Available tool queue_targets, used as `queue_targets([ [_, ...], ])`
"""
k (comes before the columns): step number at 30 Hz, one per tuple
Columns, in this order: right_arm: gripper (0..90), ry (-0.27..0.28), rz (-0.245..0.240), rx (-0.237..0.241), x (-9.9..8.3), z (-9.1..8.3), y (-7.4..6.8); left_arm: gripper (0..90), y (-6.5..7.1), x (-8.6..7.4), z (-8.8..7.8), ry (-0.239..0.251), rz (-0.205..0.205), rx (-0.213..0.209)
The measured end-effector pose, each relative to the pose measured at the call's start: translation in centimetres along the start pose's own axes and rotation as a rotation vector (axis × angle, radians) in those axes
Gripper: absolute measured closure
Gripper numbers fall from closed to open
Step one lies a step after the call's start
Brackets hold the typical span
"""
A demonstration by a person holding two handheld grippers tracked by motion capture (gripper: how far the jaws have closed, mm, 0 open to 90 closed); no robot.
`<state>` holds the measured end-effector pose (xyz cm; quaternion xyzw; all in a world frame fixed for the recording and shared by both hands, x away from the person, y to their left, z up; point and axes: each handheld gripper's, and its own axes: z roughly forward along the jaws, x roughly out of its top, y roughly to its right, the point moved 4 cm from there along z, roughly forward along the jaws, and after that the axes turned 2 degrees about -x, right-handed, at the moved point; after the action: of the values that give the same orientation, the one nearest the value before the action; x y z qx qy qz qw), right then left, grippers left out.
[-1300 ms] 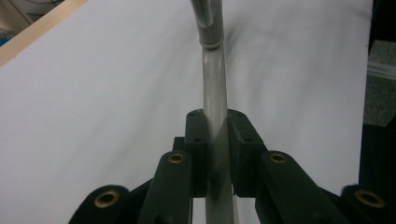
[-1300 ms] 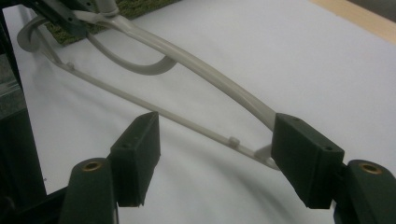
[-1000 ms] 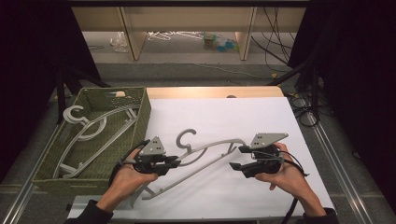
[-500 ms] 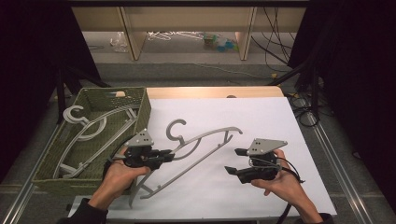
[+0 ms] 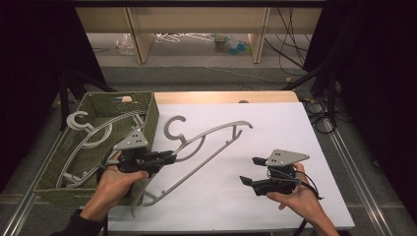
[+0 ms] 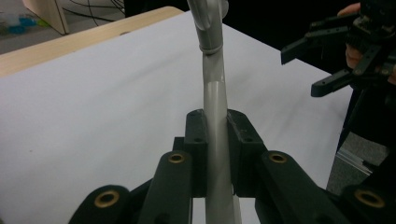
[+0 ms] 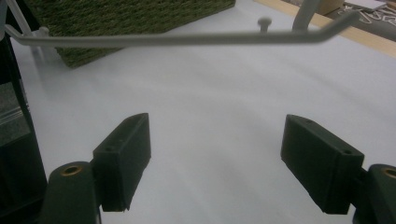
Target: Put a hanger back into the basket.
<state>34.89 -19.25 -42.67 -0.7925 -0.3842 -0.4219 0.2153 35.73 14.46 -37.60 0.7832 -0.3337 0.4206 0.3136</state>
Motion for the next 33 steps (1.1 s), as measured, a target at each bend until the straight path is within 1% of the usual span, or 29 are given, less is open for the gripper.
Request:
queue_targets([
  [1, 25.4, 0.006, -0.008, -0.008, 0.0, 0.0, 0.0, 79.4, 0.0, 0.2, -0.3, 0.004, -0.003, 0.000],
  [4, 25.5, 0.004, -0.007, -0.001, -0.1, 0.0, -0.2, 79.4, -0.3, 1.1, -1.5, 0.015, -0.013, 0.006],
  [6, 25.4, 0.011, -0.004, -0.002, 0.0, 0.0, -0.2, 79.4, -0.4, 1.8, -2.3, 0.026, -0.008, 0.013],
  [8, 25.4, 0.017, -0.001, -0.011, 0.0, -0.1, -0.2, 79.4, -0.5, 2.5, -3.2, 0.040, -0.013, 0.019],
  [12, 24.1, 0.021, 0.006, -0.009, -0.1, -0.2, -0.1, 79.4, -1.4, 3.6, -5.2, 0.073, -0.014, 0.044],
  [14, 23.9, 0.020, 0.005, -0.009, -0.1, -0.2, -0.1, 79.3, -2.1, 4.0, -6.0, 0.086, -0.036, 0.064],
  [15, 23.7, 0.017, 0.010, -0.007, -0.2, -0.2, -0.1, 79.4, -2.4, 4.2, -6.5, 0.094, -0.059, 0.078],
  [16, 23.3, 0.011, 0.007, -0.005, -0.2, -0.2, -0.1, 79.3, -2.8, 4.4, -6.9, 0.100, -0.047, 0.085],
  [18, 23.3, 0.012, 0.009, -0.005, -0.2, -0.2, -0.1, 79.4, -3.6, 4.7, -7.7, 0.105, -0.049, 0.112],
  [19, 23.1, 0.013, 0.008, -0.010, -0.2, -0.2, -0.1, 79.4, -4.4, 4.9, -8.4, 0.109, -0.053, 0.137],
  [20, 23.1, 0.013, 0.008, -0.010, -0.2, -0.2, -0.1, 79.4, -4.4, 4.9, -8.4, 0.109, -0.053, 0.137],
  [25, 21.2, 0.012, 0.014, -0.017, -0.3, -0.2, 0.0, 79.4, -6.8, 4.8, -9.6, 0.107, -0.078, 0.188],
  [26, 21.2, 0.000, 0.014, -0.022, -0.3, -0.3, 0.0, 79.4, -7.3, 4.7, -9.9, 0.104, -0.081, 0.195],
  [27, 21.2, 0.000, 0.014, -0.022, -0.3, -0.3, 0.0, 79.4, -7.8, 4.6, -10.1, 0.106, -0.087, 0.204],
  [28, 21.1, -0.001, 0.015, -0.021, -0.3, -0.3, 0.0, 79.3, -8.3, 4.6, -10.4, 0.107, -0.090, 0.209],
  [29, 21.1, 0.011, 0.016, -0.016, -0.3, -0.2, 0.0, 79.3, -8.7, 4.6, -10.7, 0.109, -0.094, 0.215],
  [33, 20.9, 0.008, 0.016, -0.015, -0.3, -0.1, 0.0, 79.3, -10.2, 4.3, -11.6, 0.112, -0.108, 0.242],
])
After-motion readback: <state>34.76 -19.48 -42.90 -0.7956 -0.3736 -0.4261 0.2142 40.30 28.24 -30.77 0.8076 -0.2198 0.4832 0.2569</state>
